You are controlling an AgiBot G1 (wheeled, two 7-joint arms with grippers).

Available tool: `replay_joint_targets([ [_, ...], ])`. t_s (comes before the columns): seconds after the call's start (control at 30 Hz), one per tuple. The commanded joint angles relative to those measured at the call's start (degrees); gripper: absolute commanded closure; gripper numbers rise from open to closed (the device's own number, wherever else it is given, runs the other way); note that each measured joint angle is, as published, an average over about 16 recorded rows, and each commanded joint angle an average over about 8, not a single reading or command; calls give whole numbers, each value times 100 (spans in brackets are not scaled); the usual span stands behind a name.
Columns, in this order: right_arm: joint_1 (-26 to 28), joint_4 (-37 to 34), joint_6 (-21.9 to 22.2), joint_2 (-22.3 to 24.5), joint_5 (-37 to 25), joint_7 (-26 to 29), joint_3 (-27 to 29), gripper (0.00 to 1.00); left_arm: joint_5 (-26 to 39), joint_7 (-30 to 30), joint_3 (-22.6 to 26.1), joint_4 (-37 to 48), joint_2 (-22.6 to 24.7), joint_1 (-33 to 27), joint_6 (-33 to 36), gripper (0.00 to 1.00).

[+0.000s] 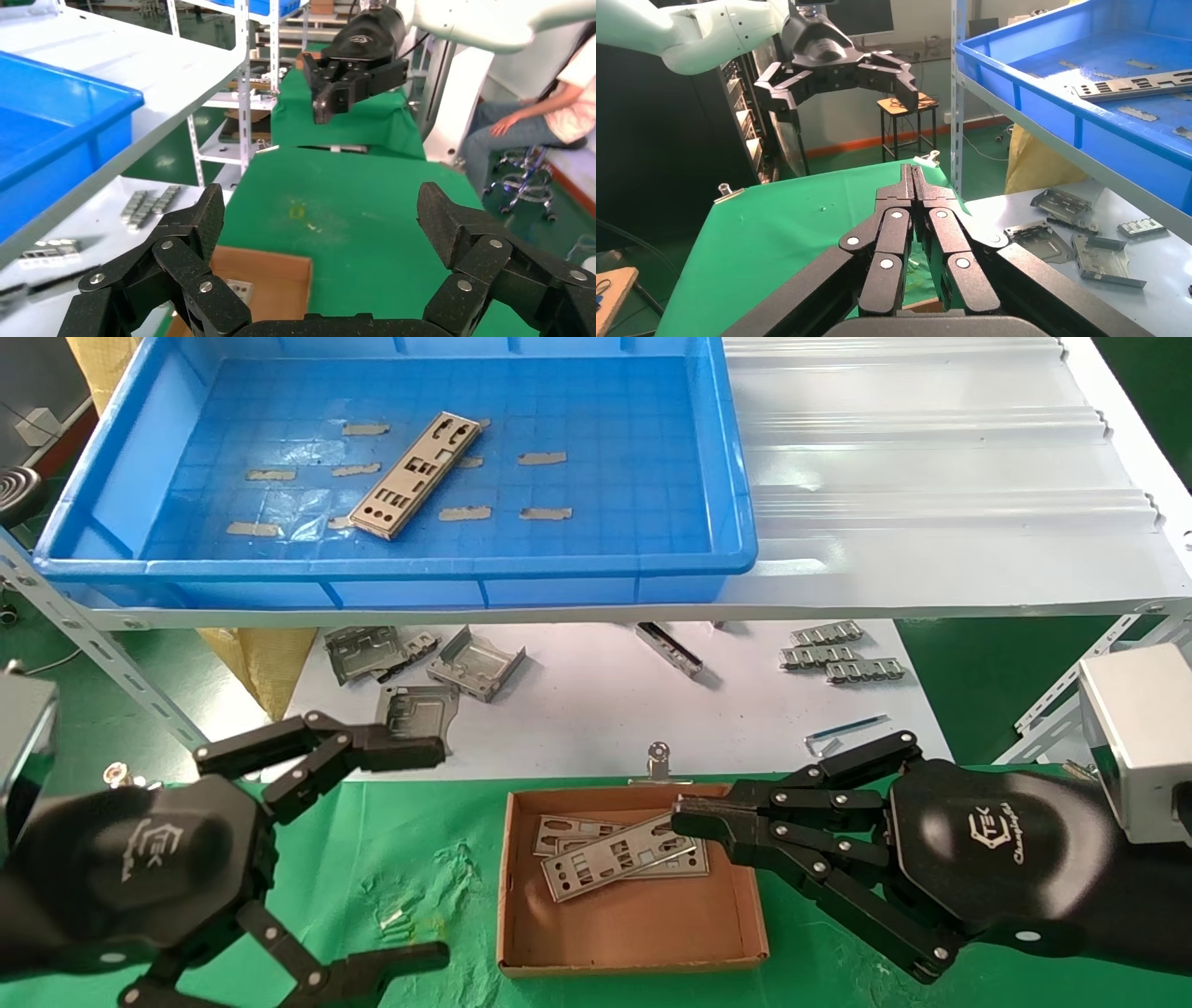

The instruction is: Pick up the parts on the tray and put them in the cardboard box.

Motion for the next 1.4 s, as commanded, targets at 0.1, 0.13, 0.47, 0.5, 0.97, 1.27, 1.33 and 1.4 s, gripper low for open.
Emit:
replay_joint_targets([
  [0.1,0,0,0,0,0,0,0,100,218,38,43,183,124,-328,-120,0],
  [0.13,0,0,0,0,0,0,0,100,322,60,78,314,196,-467,-163,0],
  [0.47,0,0,0,0,0,0,0,100,1660,245,666,2522,1234,-2589,-469,0],
  [0.5,0,0,0,0,0,0,0,100,1794,265,737,2780,1344,-2806,-482,0],
  [0.97,0,0,0,0,0,0,0,0,3044,736,1421,5669,2630,-4551,-1185,0],
  [1.27,0,0,0,0,0,0,-1,0,3232,1048,1505,6474,3041,-4854,-1845,0],
  [1.33,0,0,0,0,0,0,-1,0,3286,1052,1539,6588,3096,-4913,-1922,0],
  [1.4,0,0,0,0,0,0,-1,0,3344,1040,1578,6687,3136,-4972,-1957,0],
])
